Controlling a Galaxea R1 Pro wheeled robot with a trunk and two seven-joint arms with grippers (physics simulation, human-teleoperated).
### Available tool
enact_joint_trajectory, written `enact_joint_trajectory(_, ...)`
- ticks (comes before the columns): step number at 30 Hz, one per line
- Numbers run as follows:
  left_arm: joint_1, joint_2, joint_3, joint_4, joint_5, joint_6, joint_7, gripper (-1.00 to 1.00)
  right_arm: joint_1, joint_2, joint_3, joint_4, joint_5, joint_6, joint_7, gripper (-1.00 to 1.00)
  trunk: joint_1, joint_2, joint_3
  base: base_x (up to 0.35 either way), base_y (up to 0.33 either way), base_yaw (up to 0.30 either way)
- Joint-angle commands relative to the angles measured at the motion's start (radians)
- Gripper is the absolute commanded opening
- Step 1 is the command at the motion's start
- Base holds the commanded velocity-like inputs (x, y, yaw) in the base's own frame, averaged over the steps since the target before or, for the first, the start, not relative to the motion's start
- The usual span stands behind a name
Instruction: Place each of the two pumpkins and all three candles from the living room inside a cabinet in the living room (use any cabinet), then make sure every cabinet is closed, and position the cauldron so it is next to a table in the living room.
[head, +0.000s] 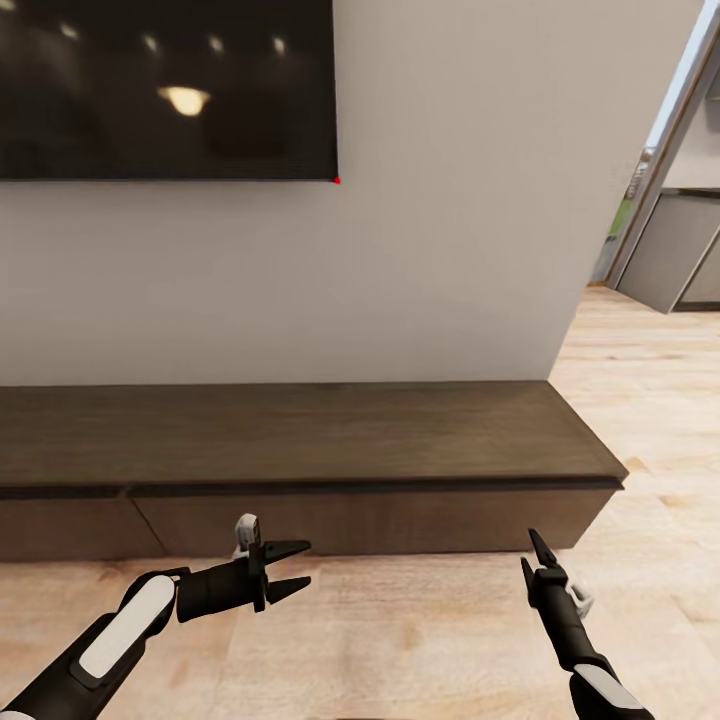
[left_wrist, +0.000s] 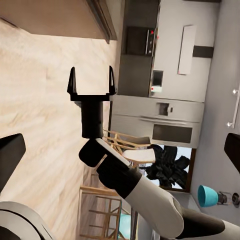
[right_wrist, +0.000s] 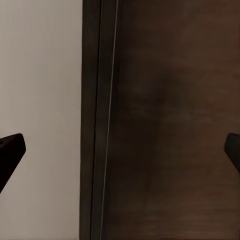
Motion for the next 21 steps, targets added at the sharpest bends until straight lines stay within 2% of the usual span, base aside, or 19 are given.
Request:
enact_joint_trajectory(1,-0.001,0.001,-0.002,0.001,-0.001,0.001,-0.005,1.0,-0.001,0.0,-0.002,0.001,-0.004,0.009,0.004,1.0,0.0,0.0,-0.001,0.153,0.0,0.0)
enact_joint_trajectory(21,-0.001,0.0,-0.001,0.001,-0.005,0.001,-0.005,1.0,0.0,0.002,-0.001,0.001,-0.004,0.003,0.002,1.0,0.0,0.0,-0.001,0.182,0.0,0.0)
